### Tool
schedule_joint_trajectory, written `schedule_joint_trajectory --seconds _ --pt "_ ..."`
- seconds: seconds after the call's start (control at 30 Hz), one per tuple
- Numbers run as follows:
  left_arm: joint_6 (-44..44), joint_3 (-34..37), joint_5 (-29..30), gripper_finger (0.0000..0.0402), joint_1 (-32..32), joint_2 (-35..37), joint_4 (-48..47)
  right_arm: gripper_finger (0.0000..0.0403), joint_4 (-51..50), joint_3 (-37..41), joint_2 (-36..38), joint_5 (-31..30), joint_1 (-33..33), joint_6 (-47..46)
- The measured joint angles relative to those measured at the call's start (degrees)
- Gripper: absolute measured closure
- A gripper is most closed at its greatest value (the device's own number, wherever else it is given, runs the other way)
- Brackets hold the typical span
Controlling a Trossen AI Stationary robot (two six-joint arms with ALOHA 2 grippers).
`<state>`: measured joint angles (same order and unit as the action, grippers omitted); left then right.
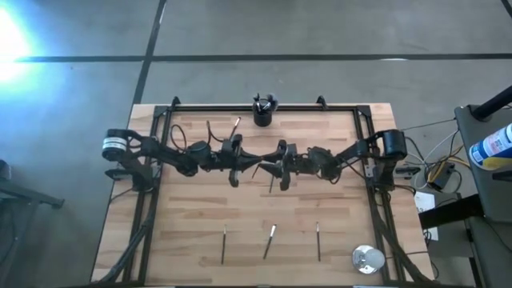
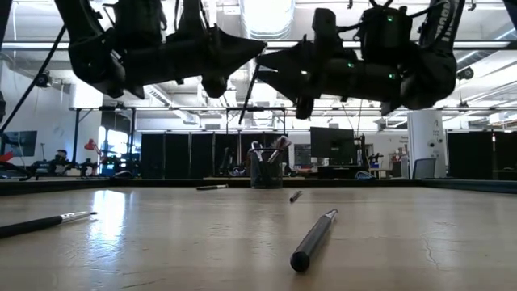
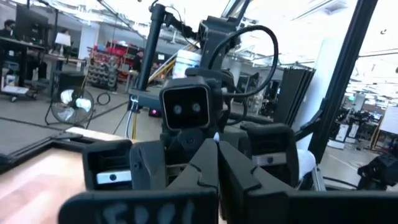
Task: Put items in baskets/containers
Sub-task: Put the black eyeshadow brush into the black pen holder
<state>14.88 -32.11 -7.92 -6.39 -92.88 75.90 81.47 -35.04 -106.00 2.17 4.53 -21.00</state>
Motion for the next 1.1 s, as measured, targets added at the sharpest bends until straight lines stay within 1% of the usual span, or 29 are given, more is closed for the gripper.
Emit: schedule_joint_trajectory --seconds 0.1,0.17,0.23,0.37,0.4,0.5,0.6,0.73,0.83,0.93,1.03,1.1 --pt "-0.22 -0.41 0.02 0.0401 0.00 -0.20 -0.03 0.0272 -0.72 -0.90 0.00 0.05 -0.02 1.39" --pt "-0.33 -0.43 0.04 0.0401 0.00 -0.21 -0.27 0.0289 -0.76 -0.99 0.00 0.11 -0.02 1.53" --pt "-0.53 -0.41 0.09 0.0401 -0.02 -0.13 -0.38 0.0313 -0.97 -1.03 0.00 0.16 -0.02 1.80" --pt "-1.04 -0.40 0.79 0.0401 -0.10 -0.02 -0.54 0.0375 -0.96 -1.03 0.00 0.39 -0.04 2.93" --pt "-0.55 -0.40 0.95 0.0401 -0.21 0.01 -0.82 0.0383 -1.00 -1.03 0.00 0.24 -0.06 3.30" --pt "0.96 -0.40 3.05 0.0396 -1.02 1.40 -4.66 0.0385 -2.28 -0.95 0.21 -0.15 0.26 3.67" --pt "0.97 0.27 3.61 0.0378 -2.39 4.38 -9.67 0.0387 -6.17 -0.35 2.37 -0.53 1.60 4.59" --pt "-2.47 3.18 3.98 0.0349 -3.10 10.17 -11.94 0.0388 -12.82 0.19 6.70 -0.87 5.11 7.00" --pt "-4.54 6.69 4.23 0.0333 -3.48 13.49 -12.12 0.0388 -17.58 0.02 10.07 -0.85 9.29 9.71" --pt "-5.39 9.65 4.88 0.0327 -3.74 15.55 -11.95 0.0389 -23.28 -1.85 12.25 -0.81 14.75 11.20" --pt "-5.40 11.81 5.57 0.0326 -3.74 16.19 -10.61 0.0389 -28.57 -5.42 12.20 -0.76 20.27 12.71" --pt "-5.42 12.85 5.74 0.0326 -3.76 16.30 -9.19 0.0389 -29.62 -8.33 10.83 -0.63 23.30 14.76"
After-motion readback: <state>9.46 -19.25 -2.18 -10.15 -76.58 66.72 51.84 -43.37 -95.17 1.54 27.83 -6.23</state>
